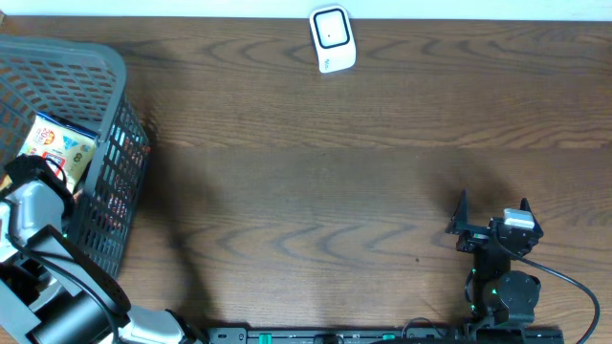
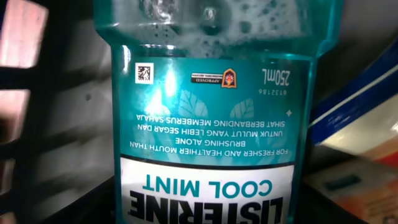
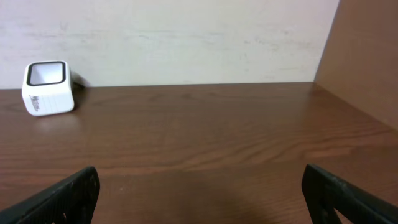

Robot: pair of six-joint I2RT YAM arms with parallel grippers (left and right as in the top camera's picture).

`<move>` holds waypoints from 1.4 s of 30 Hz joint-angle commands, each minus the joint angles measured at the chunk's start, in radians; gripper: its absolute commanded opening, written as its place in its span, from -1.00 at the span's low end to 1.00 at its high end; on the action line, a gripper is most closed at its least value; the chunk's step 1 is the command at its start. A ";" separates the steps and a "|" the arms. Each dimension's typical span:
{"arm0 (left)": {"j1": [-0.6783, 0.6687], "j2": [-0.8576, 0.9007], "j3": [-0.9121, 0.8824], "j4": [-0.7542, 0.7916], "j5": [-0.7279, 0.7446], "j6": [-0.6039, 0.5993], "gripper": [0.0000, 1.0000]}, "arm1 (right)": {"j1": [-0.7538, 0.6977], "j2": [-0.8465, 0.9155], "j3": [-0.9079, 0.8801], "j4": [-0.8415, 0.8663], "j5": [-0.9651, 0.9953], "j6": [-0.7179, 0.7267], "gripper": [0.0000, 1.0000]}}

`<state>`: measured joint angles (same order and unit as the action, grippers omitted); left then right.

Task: Scan the item barcode
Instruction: 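Grasp the teal Listerine bottle in the basket with the left gripper, then carry the Listerine bottle toward the scanner and set it on table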

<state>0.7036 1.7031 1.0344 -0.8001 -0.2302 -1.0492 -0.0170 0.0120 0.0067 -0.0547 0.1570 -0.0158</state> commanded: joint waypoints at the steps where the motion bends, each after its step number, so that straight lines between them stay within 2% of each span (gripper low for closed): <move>1: 0.003 -0.039 0.097 -0.045 0.013 0.045 0.39 | 0.005 -0.005 -0.001 -0.002 0.009 -0.016 0.98; 5: 0.003 -0.134 0.205 -0.099 0.022 0.057 0.39 | 0.005 -0.005 -0.001 -0.002 0.009 -0.016 0.98; 11: 0.003 -0.325 0.304 -0.100 0.097 0.076 0.39 | 0.005 -0.005 -0.001 -0.002 0.009 -0.016 0.98; 23: 0.003 -0.579 0.319 -0.066 0.132 0.063 0.39 | 0.005 -0.005 -0.001 -0.002 0.009 -0.016 0.99; 35: -0.013 -0.697 0.320 0.066 0.544 0.014 0.39 | 0.005 -0.005 -0.001 -0.002 0.009 -0.016 0.98; 39: -0.074 -0.697 0.320 0.074 0.648 -0.003 0.40 | 0.005 -0.005 -0.001 -0.002 0.009 -0.016 0.99; 42: -0.155 -0.692 0.320 0.087 0.653 -0.003 0.39 | 0.005 -0.005 -0.001 -0.002 0.009 -0.016 0.99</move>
<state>0.6090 1.0210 1.3323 -0.7460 0.3340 -1.0466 -0.0170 0.0120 0.0067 -0.0547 0.1570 -0.0158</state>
